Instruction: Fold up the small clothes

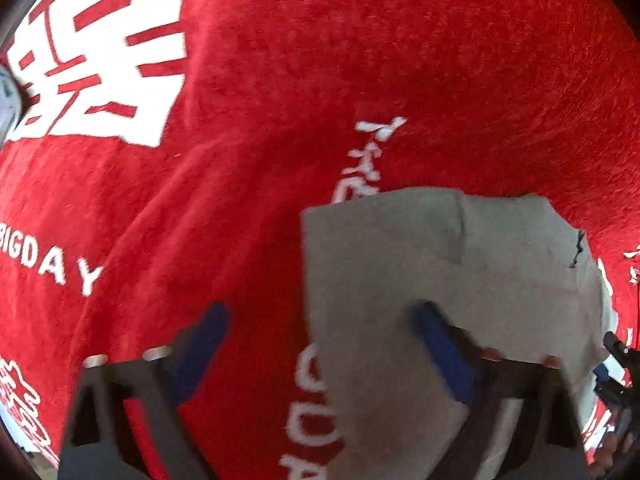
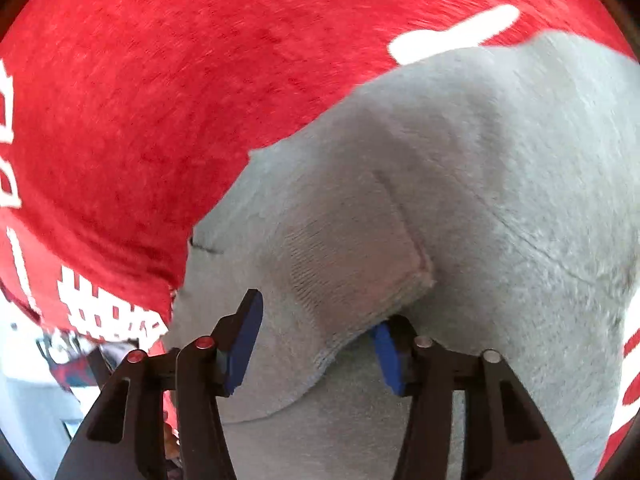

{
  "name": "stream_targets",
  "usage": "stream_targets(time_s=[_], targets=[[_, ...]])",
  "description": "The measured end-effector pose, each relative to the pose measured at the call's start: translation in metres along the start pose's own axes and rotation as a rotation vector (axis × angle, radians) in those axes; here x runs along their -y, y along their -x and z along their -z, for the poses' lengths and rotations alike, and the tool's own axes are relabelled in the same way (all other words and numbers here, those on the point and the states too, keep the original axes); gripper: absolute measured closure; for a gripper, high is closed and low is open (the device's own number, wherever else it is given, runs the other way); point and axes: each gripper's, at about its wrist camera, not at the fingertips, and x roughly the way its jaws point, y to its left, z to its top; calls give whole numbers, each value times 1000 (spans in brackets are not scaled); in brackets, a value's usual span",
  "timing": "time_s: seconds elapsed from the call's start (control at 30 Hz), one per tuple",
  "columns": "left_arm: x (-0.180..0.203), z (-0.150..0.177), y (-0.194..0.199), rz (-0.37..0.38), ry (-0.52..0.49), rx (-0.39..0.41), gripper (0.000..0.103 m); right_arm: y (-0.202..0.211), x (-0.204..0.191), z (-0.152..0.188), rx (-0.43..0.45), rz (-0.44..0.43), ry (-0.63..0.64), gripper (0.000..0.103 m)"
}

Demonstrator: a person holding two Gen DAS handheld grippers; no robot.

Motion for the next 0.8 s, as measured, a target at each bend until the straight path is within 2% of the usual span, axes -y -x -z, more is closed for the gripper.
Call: stream_targets(time_s=[0.03,0.07,0.17,0.2,0.23,0.33,0.37,0.4,0.43,0.47,0.53,0.57,0.67,0.73,0.8], targets=[[3,-1,0,15,-6,-3,59,1,0,-2,0,27,-7,94],[7,-2,3,25,-8,4,65,4,-4,-5,17,42,6,96],[15,-6,12,-43,-30,53,65,14,-21,1,88,101,113,96],[16,-8,16,-93,-37,79,65,17,-20,-2,104,140,143,96],[15,-9,18,-113,-42,85,64,17,-19,-5,113,186,157,96],[9,-6,30,-122,-51,106,33,17,9,-14,40,234,60,88],[6,-2,37,-135,-63,127,32,21,14,-11,46,195,31,79],[3,0,41,-139,-72,132,32,25,14,-8,44,191,31,57],[-1,4,46,-144,-87,131,32,28,9,-1,29,175,40,45],[-6,9,50,-152,-95,126,32,33,3,9,7,122,46,40],[-15,16,56,-161,-96,121,32,28,-17,35,-73,-23,66,40],[-19,21,60,-166,-91,119,32,15,-34,56,-145,-100,85,40],[-33,27,66,-180,-53,110,32,-36,-78,113,-345,-250,107,40],[-46,37,69,-181,-25,104,32,-65,-98,138,-410,-276,114,40],[-56,41,69,-179,-8,92,32,-95,-118,155,-412,-283,111,41]])
